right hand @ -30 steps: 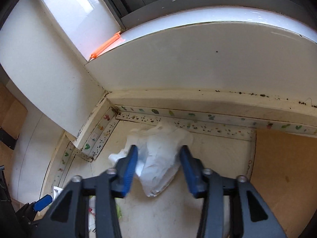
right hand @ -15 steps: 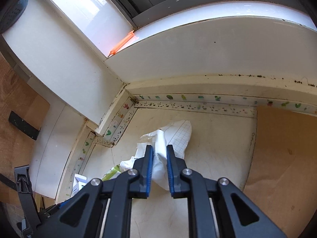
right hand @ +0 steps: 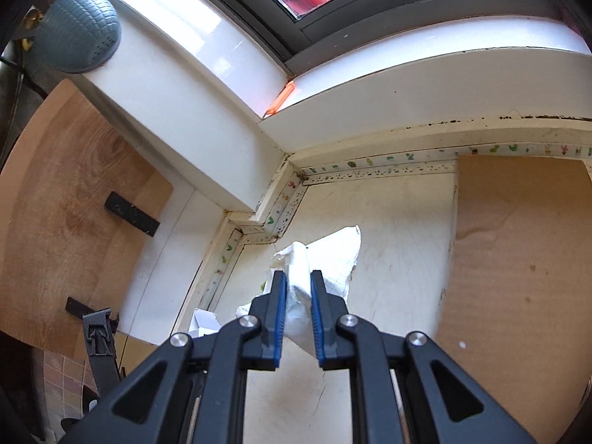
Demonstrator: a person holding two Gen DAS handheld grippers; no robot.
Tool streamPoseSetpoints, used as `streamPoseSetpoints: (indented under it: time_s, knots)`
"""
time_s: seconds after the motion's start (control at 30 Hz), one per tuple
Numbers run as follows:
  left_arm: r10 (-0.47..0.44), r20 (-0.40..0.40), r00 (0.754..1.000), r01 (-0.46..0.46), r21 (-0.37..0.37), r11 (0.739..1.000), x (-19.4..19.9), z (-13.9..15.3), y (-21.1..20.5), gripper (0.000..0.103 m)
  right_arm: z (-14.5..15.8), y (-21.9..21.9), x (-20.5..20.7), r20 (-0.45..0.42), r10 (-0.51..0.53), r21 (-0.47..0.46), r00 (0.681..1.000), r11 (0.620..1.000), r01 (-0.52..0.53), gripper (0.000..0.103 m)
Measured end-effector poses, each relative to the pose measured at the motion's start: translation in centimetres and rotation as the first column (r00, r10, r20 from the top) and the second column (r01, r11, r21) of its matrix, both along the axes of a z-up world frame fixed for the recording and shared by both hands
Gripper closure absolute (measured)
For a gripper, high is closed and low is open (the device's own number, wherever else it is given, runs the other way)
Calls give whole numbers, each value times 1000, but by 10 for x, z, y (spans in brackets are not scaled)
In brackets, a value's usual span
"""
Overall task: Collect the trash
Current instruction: 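Grasp the white milk carton with the left gripper while the right grasps the white tissue, then carry the carton and tissue down over the floor bin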
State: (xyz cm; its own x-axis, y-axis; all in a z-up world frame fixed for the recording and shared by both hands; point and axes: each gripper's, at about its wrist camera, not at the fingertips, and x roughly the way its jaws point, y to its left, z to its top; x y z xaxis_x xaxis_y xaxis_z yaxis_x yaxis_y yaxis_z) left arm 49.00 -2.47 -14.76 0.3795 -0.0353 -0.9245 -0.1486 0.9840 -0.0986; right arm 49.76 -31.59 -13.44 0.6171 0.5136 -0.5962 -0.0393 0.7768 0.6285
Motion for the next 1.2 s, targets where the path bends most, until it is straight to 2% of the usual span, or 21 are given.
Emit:
streamPoseSetpoints:
  time_s: [0.3,0.47,0.57,0.63,0.77,0.9,1.03,1.2]
  knots:
    - [-149,81,986,152,-38,988,-89,73,10,70,57,33,-120,64,-47,-2,997,999,47,91]
    - [-221,123,968,228,-48,972,-147,96,23,70,81,58,-203,97,-114,1,989,993,114,91]
    - [-267,139,954,276,-50,960,-180,102,30,70,91,83,-249,126,-125,-66,984,989,134,91]
    - [-285,160,945,298,-63,952,-206,109,40,70,94,95,-274,130,-133,-79,983,986,144,91]
    - [-313,185,932,329,-64,942,-244,111,54,70,98,122,-329,141,-151,-117,978,979,168,91]
    - [-343,173,923,355,-42,934,-278,101,63,70,87,149,-368,105,-135,-161,985,975,151,90]
    - [-364,120,924,372,-56,926,-307,74,71,70,61,170,-395,28,-111,-195,993,974,114,90]
    - [-401,29,915,402,-63,913,-335,32,72,70,12,187,-420,-91,-92,-220,992,973,70,90]
